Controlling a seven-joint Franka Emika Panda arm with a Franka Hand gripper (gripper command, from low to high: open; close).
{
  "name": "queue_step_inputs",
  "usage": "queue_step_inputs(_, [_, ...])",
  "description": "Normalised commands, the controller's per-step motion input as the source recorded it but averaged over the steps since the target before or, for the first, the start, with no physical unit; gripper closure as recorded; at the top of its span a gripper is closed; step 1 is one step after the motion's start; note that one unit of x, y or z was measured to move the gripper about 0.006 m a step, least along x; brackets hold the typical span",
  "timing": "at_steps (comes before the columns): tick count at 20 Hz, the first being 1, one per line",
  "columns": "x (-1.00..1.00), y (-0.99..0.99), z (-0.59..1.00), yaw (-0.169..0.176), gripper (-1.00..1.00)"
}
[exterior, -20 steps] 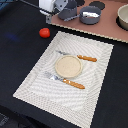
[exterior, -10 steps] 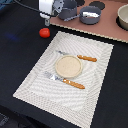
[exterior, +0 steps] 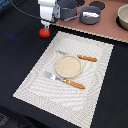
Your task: Place the fish, sausage, and tomato into the frying pan.
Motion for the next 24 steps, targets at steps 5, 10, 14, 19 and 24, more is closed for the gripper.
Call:
queue_step_inputs(5, [-0.37,-0.02,-0.30,0.049,-1.00])
queue_step_inputs(10, [-0.20,-0.06,-0.27,0.022,-1.00])
queue_step_inputs(14, [-0.17,-0.06,-0.26,0.017,-1.00])
queue_step_inputs(19, [-0.13,-0.02,-0.27,0.020,-1.00])
queue_step_inputs(24, [-0.11,-0.09,-0.31,0.013,-1.00])
